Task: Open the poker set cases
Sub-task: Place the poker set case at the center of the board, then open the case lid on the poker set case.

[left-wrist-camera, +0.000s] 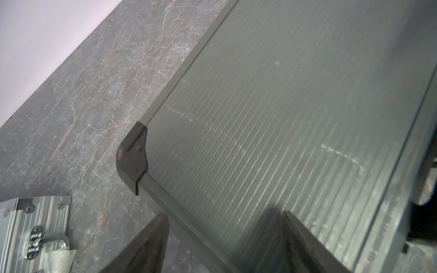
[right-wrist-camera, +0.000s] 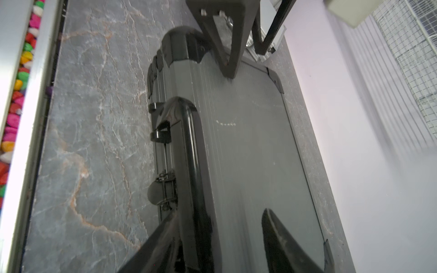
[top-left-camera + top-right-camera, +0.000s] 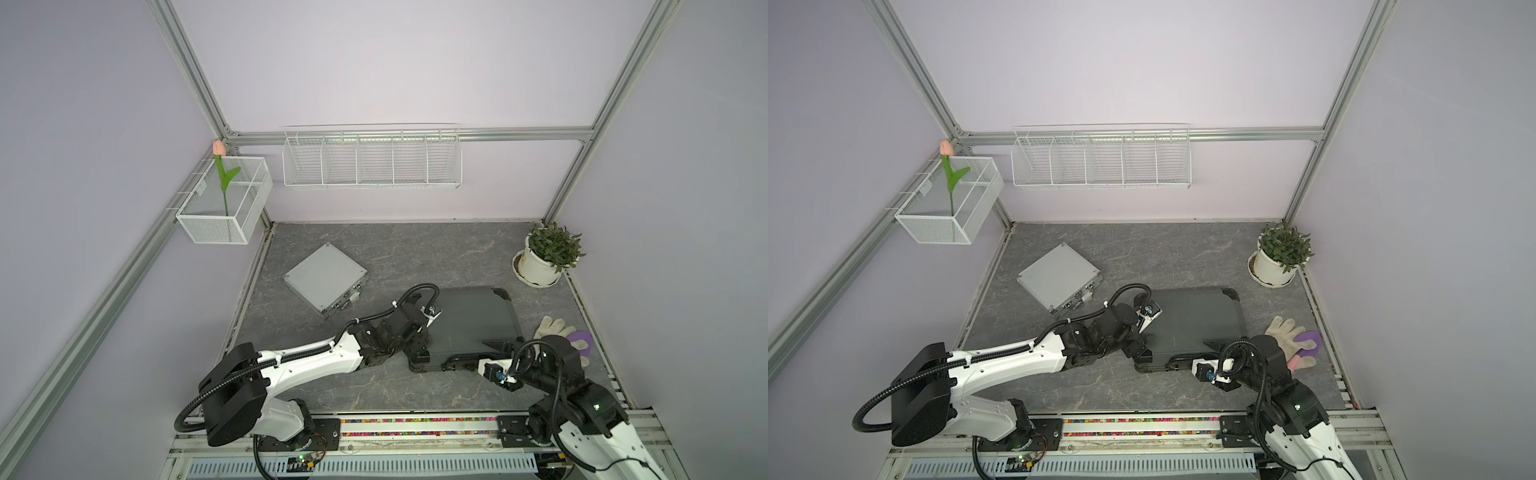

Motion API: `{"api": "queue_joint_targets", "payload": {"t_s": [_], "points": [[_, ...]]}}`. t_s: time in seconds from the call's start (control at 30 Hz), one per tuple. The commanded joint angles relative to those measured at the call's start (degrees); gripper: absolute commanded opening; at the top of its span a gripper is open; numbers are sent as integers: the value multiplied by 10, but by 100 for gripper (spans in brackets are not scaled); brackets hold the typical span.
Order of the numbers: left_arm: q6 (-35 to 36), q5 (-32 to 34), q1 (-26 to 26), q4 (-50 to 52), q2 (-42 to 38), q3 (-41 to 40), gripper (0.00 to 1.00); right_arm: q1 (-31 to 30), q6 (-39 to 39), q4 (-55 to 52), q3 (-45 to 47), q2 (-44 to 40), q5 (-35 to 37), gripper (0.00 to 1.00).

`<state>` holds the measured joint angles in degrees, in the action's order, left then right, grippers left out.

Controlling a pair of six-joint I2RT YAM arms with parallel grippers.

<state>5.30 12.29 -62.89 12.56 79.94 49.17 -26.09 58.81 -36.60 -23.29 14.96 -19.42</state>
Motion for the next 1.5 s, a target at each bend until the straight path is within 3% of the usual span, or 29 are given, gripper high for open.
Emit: {"api": "queue_joint_targets", "payload": {"t_s": [0.0,0.17,0.37,0.5,0.6,0.8,1.0,1.27,1.47], "points": [[-27,17,-6,37,-8,-5,77,-3,-78,-13,-34,-5,-59,59],[-51,20,-7,52,-16,-9,77,-3,-195,-10,-78,-4,-72,60],[-99,19,-8,95,-35,1,81,-3,-510,34,-166,66,-15,53],[-164,-9,-8,151,-58,18,85,-2,-732,-38,-255,180,13,50],[-257,3,-7,181,-75,21,86,-6,-818,-100,-267,231,30,49],[-332,-8,-7,233,-46,69,86,-13,-866,-178,-267,244,111,39],[-360,-47,4,214,8,92,86,-34,-904,-211,-217,190,185,29],[-374,-51,12,214,43,82,85,-51,-925,-228,-191,180,238,29],[-376,-49,14,221,54,77,85,-51,-949,-211,-175,154,276,34]]}}
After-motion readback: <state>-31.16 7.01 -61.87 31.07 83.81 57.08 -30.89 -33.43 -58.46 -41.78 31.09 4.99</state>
